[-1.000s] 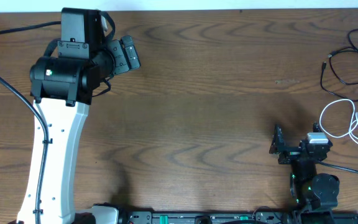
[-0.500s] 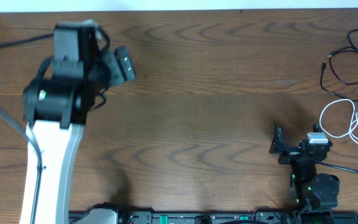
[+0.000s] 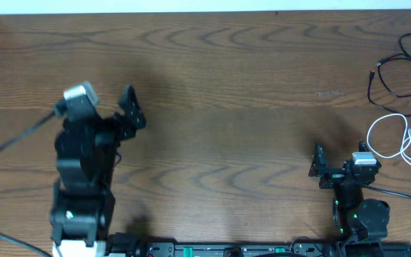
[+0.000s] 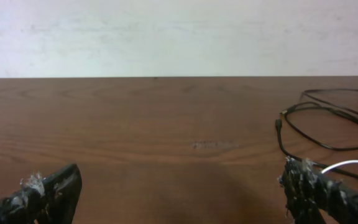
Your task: Untangle cables
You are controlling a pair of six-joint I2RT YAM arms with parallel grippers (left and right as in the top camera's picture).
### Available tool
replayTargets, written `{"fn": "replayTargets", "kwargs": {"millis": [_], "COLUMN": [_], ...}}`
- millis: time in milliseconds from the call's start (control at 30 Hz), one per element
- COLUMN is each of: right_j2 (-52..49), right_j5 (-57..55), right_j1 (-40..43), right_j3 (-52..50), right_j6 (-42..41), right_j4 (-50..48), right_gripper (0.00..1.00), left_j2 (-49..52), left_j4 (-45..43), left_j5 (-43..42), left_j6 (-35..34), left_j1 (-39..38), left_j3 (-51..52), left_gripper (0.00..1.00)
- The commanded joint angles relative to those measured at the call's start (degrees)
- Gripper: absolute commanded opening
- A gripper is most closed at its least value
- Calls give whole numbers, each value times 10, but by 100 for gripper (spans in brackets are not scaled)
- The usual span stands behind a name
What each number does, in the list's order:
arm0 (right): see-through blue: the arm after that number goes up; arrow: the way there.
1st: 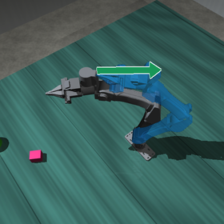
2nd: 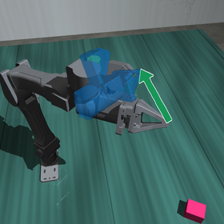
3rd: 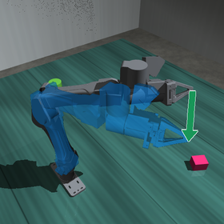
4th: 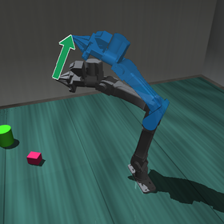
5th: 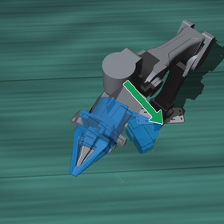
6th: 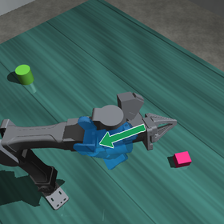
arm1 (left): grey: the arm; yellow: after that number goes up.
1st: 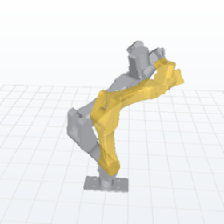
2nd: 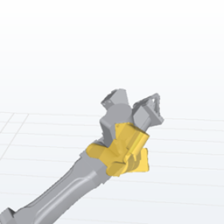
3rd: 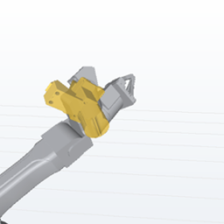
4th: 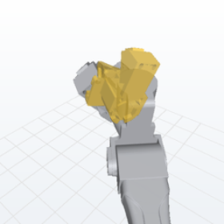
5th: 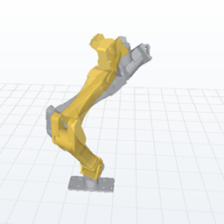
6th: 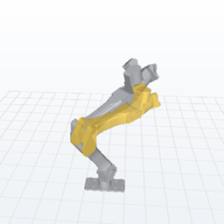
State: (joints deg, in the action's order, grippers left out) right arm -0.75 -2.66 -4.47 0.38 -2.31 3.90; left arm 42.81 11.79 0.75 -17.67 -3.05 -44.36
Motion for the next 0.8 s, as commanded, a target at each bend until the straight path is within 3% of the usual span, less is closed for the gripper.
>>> {"fn": "replayTargets", "kwargs": {"millis": [0, 267, 467, 767], "right_j2": [1, 1, 1, 1], "right_j5": [2, 2, 2, 2], "right_j1": [-5, -5, -5, -5], "right_j3": [-1, -1, -1, -1], "right_j6": [7, 7, 7, 7], "right_j4": [2, 2, 2, 2], "right_gripper": [99, 99, 99, 99], "left_j2": [-71, -201, -277, -346], "left_j4": [-80, -214, -218, -218], "left_j5": [-4, -31, -31, -26], "left_j6": [12, 93, 155, 171], "left_j1": [3, 3, 6, 21], "left_j3": [107, 289, 371, 438], "left_gripper": [98, 98, 98, 98]}}
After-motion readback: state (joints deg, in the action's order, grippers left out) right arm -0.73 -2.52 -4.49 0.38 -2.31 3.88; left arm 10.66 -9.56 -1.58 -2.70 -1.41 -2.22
